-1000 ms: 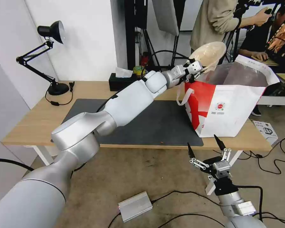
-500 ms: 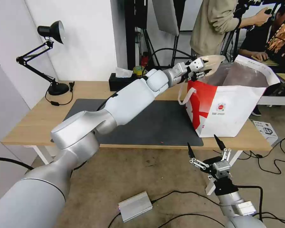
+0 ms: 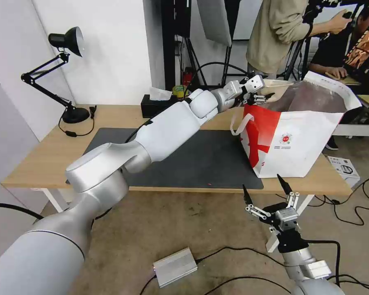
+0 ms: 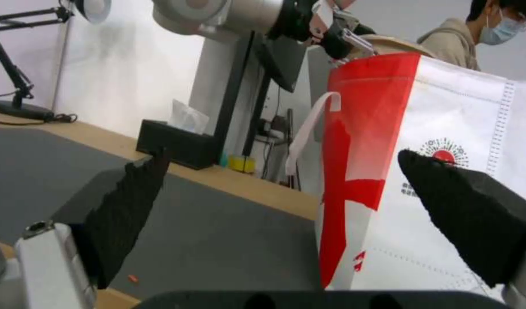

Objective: Pick up the trash from the table and place it into the takeout bag.

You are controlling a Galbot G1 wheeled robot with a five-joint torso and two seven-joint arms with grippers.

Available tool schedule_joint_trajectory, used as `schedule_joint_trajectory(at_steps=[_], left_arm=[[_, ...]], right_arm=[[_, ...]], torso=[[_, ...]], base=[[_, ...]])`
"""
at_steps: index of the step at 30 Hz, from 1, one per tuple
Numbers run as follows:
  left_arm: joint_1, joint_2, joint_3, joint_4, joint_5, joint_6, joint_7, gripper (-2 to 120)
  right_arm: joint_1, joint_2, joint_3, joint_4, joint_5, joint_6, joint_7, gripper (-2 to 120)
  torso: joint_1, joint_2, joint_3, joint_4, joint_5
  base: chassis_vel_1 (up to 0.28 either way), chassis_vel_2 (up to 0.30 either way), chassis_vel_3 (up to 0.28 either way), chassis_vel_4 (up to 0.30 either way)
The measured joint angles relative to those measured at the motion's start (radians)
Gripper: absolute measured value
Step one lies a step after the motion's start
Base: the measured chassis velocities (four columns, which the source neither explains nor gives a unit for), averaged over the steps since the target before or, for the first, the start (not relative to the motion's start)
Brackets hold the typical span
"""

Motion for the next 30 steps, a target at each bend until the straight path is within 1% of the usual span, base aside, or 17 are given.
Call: schedule_joint_trajectory(at_steps=[5,7,8,10,11,14,30], left_arm=[[-0.002,0.000,0.002,0.000,-0.001,0.001,-0.001,79],[-0.002,0.000,0.002,0.001,-0.002,0.001,-0.002,83],[-0.003,0.000,0.002,0.001,-0.002,0.001,-0.002,87],[-0.003,0.000,0.002,0.002,-0.002,0.001,-0.002,89],[-0.004,0.000,0.001,0.002,-0.002,0.001,-0.003,93],[-0.004,0.000,0.000,0.002,-0.006,0.001,-0.004,98],[-0.012,0.000,-0.006,-0.008,-0.024,-0.006,-0.003,99]], right_arm=[[0.000,0.000,0.000,0.000,0.000,0.000,0.000,100],[0.000,0.000,0.000,0.000,0.000,0.000,0.000,100],[0.000,0.000,0.000,0.000,0.000,0.000,0.000,100],[0.000,0.000,0.000,0.000,0.000,0.000,0.000,100],[0.000,0.000,0.000,0.000,0.000,0.000,0.000,100],[0.000,0.000,0.000,0.000,0.000,0.000,0.000,100],[0.000,0.000,0.000,0.000,0.000,0.000,0.000,100]], torso=[[0.000,0.000,0.000,0.0000,0.0000],[0.000,0.000,0.000,0.0000,0.0000],[0.000,0.000,0.000,0.0000,0.0000],[0.000,0.000,0.000,0.0000,0.0000],[0.000,0.000,0.000,0.0000,0.0000],[0.000,0.000,0.000,0.0000,0.0000],[0.000,0.000,0.000,0.0000,0.0000]], base=[[0.000,0.000,0.000,0.000],[0.000,0.000,0.000,0.000],[0.000,0.000,0.000,0.000],[0.000,0.000,0.000,0.000],[0.000,0.000,0.000,0.000],[0.000,0.000,0.000,0.000],[0.000,0.000,0.000,0.000]])
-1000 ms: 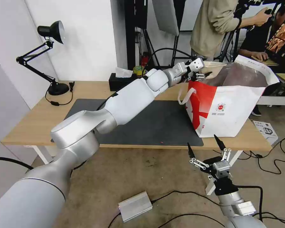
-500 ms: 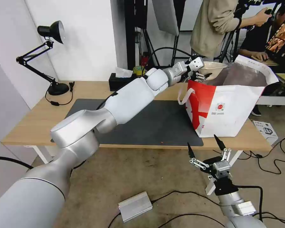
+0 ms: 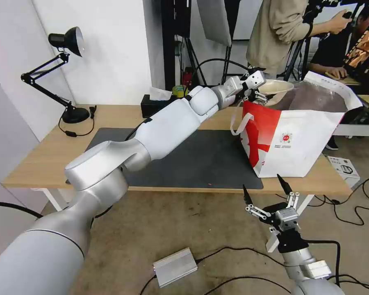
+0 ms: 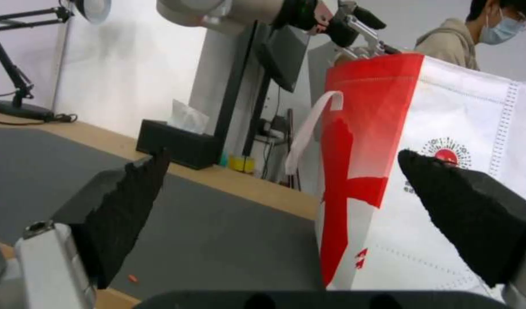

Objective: Pick up the trash from the table and place it into the takeout bag.

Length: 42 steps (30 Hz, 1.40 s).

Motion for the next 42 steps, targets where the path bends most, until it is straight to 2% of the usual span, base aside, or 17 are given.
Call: schedule_joint_trajectory(at_steps=[17,35,42], left_arm=[[-0.021,0.000,0.003,-0.017,-0.042,-0.001,0.004,100],[-0.011,0.000,0.021,-0.004,-0.034,-0.004,0.004,100],[-0.003,-0.001,0.030,0.003,-0.027,-0.005,-0.030,100]], right_arm=[[0.000,0.000,0.000,0.000,0.000,0.000,0.000,100],[0.000,0.000,0.000,0.000,0.000,0.000,0.000,100],[0.000,0.000,0.000,0.000,0.000,0.000,0.000,100]], torso=[[0.000,0.000,0.000,-0.0001,0.0000],[0.000,0.000,0.000,-0.0001,0.0000],[0.000,0.000,0.000,0.0000,-0.0001]], base=[[0.000,0.000,0.000,0.000],[0.000,0.000,0.000,0.000],[0.000,0.000,0.000,0.000]])
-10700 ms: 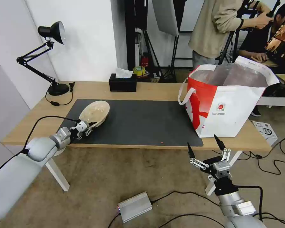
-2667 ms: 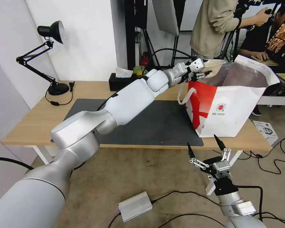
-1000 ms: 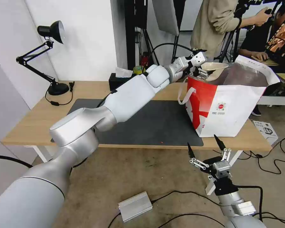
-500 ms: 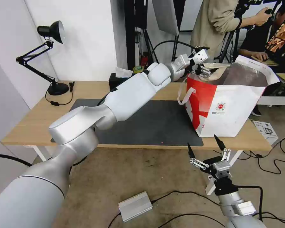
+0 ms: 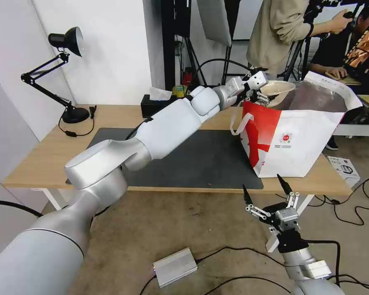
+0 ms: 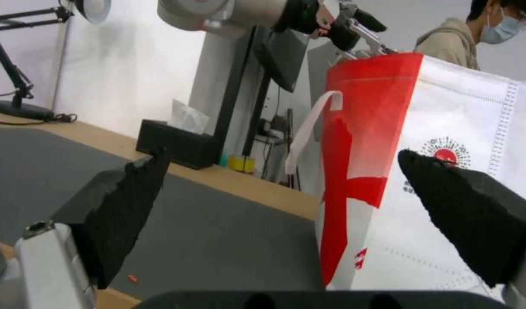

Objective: Pick up the trash from the table and place it into the takeout bag.

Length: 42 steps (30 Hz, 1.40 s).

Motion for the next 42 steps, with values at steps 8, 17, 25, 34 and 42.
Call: schedule_joint_trajectory(at_steps=[8,17,25,34,42], left_arm=[[0.000,0.000,-0.007,0.004,-0.002,-0.006,-0.009,100],[0.013,0.000,-0.007,0.002,0.038,-0.008,-0.005,100],[0.018,0.000,0.000,-0.001,-0.050,0.013,-0.004,100],[0.015,0.001,-0.008,-0.008,-0.062,0.015,0.000,100],[0.011,0.001,-0.007,-0.024,-0.122,0.030,0.006,100]], right_arm=[[0.000,0.000,0.000,0.000,0.000,0.000,0.000,100],[0.000,0.000,0.000,0.000,0.000,0.000,0.000,100],[0.000,0.000,0.000,0.000,0.000,0.000,0.000,100],[0.000,0.000,0.000,0.000,0.000,0.000,0.000,100],[0.000,0.000,0.000,0.000,0.000,0.000,0.000,100]], torso=[[0.000,0.000,0.000,0.0000,0.0000],[0.000,0.000,0.000,0.0000,0.0000],[0.000,0.000,0.000,0.0000,0.0000],[0.000,0.000,0.000,0.0000,0.0000],[0.000,0.000,0.000,0.0000,0.0000]], base=[[0.000,0.000,0.000,0.000],[0.000,0.000,0.000,0.000],[0.000,0.000,0.000,0.000],[0.000,0.000,0.000,0.000],[0.000,0.000,0.000,0.000]])
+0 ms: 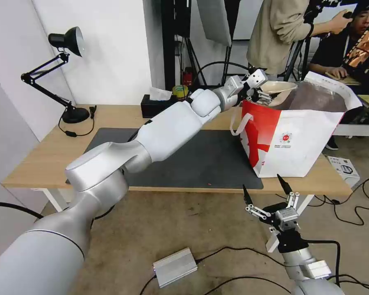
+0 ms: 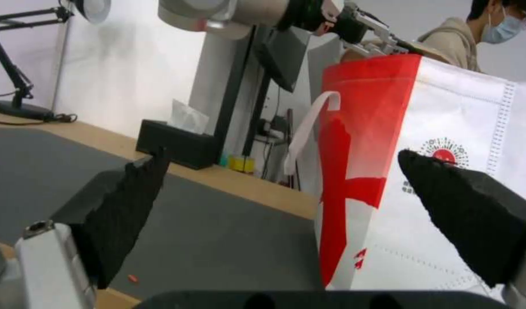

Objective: Pick up the trash from the table and place it into the takeout bag.

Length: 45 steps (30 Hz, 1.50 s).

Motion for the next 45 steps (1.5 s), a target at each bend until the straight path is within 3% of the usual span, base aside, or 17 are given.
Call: schedule_joint_trajectory(at_steps=[6,13,25,36,40,45], left_arm=[[0.000,0.000,0.000,0.002,-0.007,0.001,0.012,100],[-0.008,0.001,-0.001,0.010,0.107,-0.021,0.061,100],[-0.012,0.000,0.008,0.016,0.152,-0.036,0.094,100],[-0.010,0.000,0.021,0.006,0.007,0.073,0.052,100],[-0.024,0.000,0.035,0.024,0.015,0.092,0.055,100],[-0.045,0.001,0.040,0.045,0.074,0.109,0.114,100]], right_arm=[[0.000,0.000,0.000,0.000,0.000,0.000,0.000,100],[0.000,0.000,0.000,0.000,0.000,0.000,0.000,100],[0.000,0.000,0.000,0.000,0.000,0.000,0.000,100],[0.000,0.000,0.000,0.000,0.000,0.000,0.000,100],[0.000,0.000,0.000,0.000,0.000,0.000,0.000,100],[0.000,0.000,0.000,0.000,0.000,0.000,0.000,100]], torso=[[0.000,0.000,0.000,0.0000,0.0000],[0.000,0.000,0.000,0.0000,0.0000],[0.000,0.000,0.000,0.0000,0.0000],[0.000,0.000,0.000,0.0000,0.0000],[0.000,0.000,0.000,0.0000,0.0000],[0.000,0.000,0.000,0.0000,0.0000]], base=[[0.000,0.000,0.000,0.000],[0.000,0.000,0.000,0.000],[0.000,0.000,0.000,0.000],[0.000,0.000,0.000,0.000],[0.000,0.000,0.000,0.000],[0.000,0.000,0.000,0.000]])
